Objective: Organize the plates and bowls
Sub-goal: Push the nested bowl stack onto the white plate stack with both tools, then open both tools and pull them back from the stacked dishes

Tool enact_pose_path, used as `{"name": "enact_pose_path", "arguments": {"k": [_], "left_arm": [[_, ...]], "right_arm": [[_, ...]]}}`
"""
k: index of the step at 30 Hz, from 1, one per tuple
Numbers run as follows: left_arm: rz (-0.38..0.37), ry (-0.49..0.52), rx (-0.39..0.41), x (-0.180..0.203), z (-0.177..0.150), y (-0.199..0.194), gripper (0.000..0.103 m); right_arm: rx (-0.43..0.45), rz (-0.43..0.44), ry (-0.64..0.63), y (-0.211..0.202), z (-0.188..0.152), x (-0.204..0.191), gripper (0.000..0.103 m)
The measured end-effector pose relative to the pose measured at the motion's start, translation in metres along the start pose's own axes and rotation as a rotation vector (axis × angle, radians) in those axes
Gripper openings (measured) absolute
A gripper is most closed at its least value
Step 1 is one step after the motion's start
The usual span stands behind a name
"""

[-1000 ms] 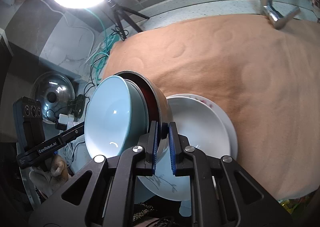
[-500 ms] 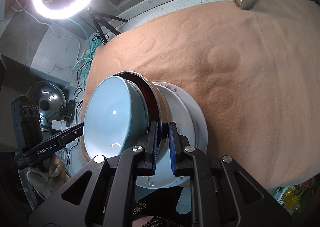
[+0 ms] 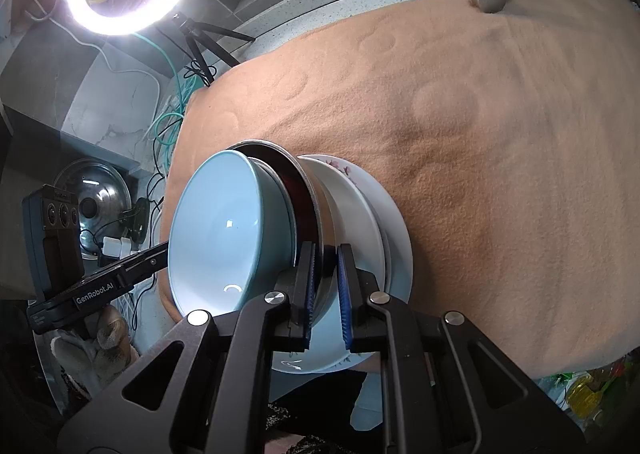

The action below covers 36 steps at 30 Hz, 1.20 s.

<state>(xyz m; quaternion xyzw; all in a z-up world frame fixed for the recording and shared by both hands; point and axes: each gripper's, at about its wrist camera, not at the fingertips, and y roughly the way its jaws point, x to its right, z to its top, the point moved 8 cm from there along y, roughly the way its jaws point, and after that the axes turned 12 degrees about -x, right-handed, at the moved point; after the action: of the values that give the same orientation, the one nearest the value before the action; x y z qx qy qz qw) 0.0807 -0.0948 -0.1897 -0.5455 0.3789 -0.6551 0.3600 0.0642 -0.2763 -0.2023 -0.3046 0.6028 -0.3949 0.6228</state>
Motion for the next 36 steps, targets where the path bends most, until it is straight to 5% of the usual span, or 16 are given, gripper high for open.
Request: {"name": "enact_pose_path", "arguments": {"k": [30, 33, 36], "left_arm": [[0.055, 0.035, 0.086, -0.001, -0.017, -0.028, 0.014], [0.081, 0.061, 0.102, 0.005, -0.025, -0.031, 0.014], [0.105, 0.086, 0.122, 0.011, -0.035, -0.036, 0.014]], "right_arm": [[0.090, -0.073, -0.035, -0.029, -0.020, -0.009, 0.021], [0.113, -0.099, -0.053, -0.035, -0.028, -0.012, 0.026], [0.148, -0.139, -0.080, -0.042, -0.038, -0.018, 0.042]]}}
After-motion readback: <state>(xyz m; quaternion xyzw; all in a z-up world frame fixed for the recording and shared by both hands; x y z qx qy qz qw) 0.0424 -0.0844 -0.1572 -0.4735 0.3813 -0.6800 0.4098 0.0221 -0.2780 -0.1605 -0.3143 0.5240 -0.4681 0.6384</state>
